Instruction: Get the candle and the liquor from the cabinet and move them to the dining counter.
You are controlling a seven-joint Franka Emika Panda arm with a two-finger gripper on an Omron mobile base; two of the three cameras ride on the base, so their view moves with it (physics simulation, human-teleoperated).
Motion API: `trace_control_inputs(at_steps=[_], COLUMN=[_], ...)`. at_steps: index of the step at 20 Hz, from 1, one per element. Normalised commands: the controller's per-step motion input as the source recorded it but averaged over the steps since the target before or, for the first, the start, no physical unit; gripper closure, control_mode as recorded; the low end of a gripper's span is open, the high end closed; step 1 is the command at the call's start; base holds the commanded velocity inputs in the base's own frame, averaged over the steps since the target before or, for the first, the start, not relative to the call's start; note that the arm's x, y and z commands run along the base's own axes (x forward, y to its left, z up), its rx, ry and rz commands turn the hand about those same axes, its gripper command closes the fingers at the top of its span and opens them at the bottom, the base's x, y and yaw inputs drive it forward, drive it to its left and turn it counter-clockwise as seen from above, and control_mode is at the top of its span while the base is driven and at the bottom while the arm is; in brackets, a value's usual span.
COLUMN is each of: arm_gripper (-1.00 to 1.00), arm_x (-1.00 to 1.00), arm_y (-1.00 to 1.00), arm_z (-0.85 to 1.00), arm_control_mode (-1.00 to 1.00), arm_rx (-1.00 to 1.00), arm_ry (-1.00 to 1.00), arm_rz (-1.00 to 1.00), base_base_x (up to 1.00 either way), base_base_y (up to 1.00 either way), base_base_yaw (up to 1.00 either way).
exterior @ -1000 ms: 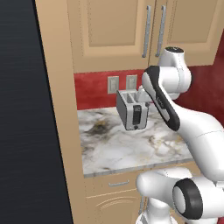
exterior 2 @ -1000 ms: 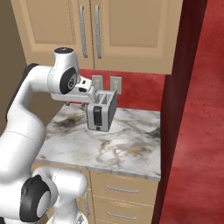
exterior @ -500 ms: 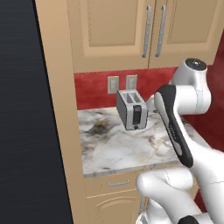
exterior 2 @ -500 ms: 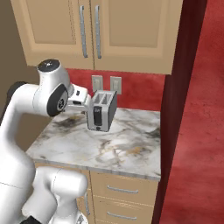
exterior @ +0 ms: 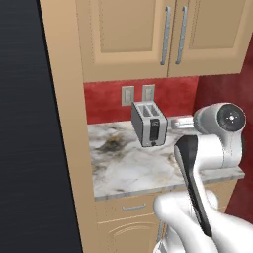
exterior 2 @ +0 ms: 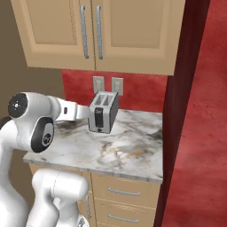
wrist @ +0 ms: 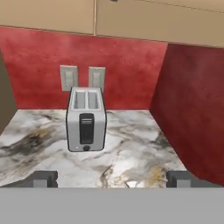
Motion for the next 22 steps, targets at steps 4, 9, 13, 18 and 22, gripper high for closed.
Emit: trace_control_inputs(at_steps=[4,9,13,18,22], arm_gripper=[-1.0,-1.0,-1.0,-1.0,-1.0], arm_x=[0.04,0.19,0.18,0.22,0.22], arm_y=[-0.13,-0.04,-0.02,-0.13,-0.29], arm_z=[0.48,0.71,0.65,0.74,0.51], arm_control_mode=[-1.0,-1.0,-1.0,-1.0,-1.0], arm_rx=[-0.01,-0.01,-0.06,-0.01,0.0], arm_ry=[-0.36,-0.21,-0.17,-0.1,-0.06], arm_rz=[-0.02,-0.03,-0.01,0.0,0.0], base_base_x=[0.0,0.0,0.0,0.0,0.0], base_base_y=[0.0,0.0,0.0,0.0,0.0], base_base_yaw=[0.0,0.0,0.0,0.0,0.0])
